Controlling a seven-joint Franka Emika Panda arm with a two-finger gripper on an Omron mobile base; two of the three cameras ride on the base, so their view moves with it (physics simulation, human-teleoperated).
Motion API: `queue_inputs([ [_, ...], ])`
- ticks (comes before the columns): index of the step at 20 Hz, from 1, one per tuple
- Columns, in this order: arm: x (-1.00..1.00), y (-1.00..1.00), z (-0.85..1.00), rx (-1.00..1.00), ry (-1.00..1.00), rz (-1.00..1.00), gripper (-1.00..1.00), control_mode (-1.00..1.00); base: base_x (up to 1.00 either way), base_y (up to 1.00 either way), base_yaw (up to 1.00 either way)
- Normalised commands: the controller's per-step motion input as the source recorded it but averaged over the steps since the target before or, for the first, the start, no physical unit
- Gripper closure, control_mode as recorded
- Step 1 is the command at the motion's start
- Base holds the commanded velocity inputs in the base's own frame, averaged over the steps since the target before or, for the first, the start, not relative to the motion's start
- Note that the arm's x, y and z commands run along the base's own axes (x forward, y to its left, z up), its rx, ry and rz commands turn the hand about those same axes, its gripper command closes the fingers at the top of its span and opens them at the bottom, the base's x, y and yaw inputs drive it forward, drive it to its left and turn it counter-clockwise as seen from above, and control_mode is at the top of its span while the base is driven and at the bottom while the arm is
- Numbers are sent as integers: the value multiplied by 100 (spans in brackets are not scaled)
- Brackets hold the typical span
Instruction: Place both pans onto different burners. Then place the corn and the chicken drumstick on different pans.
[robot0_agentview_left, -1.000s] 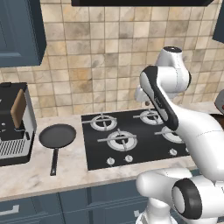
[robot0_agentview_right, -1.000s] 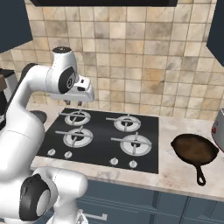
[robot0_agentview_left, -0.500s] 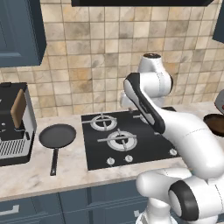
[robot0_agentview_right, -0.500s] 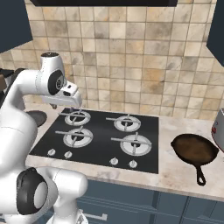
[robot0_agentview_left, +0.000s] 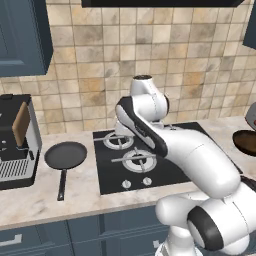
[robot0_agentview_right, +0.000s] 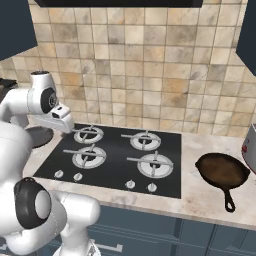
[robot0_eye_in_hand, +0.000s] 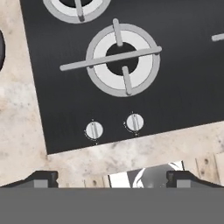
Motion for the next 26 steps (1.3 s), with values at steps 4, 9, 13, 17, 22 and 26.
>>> queue_inputs([
  [4, -1, 62, -45, 0, 2, 0, -100, -100, 0, 0, 0],
  [9, -8, 58, -19, 1, 12, 0, -100, -100, 0, 0, 0],
  [13, -6, 58, -15, 0, 5, 0, -100, -100, 0, 0, 0],
  [17, -3, 57, -18, 0, 0, 0, -100, -100, 0, 0, 0],
  [22, 0, 55, -23, 0, 0, 0, -100, -100, 0, 0, 0],
  [26, 0, 51, -23, 0, 3, 0, -100, -100, 0, 0, 0],
])
